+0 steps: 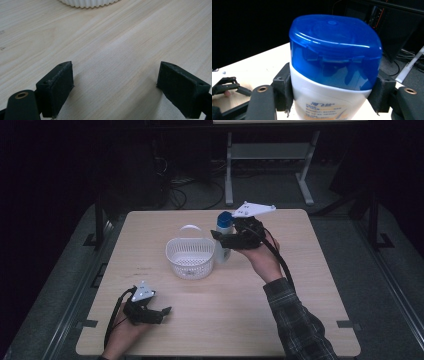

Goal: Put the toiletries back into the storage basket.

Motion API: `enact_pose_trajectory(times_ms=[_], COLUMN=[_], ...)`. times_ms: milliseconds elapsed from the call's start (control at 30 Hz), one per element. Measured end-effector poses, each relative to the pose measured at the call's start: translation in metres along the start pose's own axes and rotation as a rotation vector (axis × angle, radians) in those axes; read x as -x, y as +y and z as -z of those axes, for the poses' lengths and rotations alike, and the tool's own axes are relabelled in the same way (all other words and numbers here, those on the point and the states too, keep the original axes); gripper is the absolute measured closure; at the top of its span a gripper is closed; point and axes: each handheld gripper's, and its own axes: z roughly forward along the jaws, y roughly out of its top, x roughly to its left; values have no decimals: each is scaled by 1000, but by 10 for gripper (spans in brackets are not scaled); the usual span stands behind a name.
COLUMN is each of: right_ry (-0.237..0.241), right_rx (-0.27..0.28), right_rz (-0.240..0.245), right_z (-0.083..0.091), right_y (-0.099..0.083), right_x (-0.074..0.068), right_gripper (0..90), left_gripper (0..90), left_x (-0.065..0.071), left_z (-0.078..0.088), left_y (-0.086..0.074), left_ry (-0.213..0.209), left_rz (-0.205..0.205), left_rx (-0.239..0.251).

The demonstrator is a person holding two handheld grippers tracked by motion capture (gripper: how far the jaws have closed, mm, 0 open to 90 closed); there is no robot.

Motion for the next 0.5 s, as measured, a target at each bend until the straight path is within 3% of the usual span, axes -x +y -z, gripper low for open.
enact_pose_trajectory(times_ms=[500], right_ry=[18], right_rx=[19], right_rz=[16], right_z=[-17], right_y=[19], right_x=[-8], right_gripper=[333], left_gripper=[127], left_x=[0], left_z=[0], left_y=[0], left_ry=[-1], left_rz=[-2], left_rx=[-1])
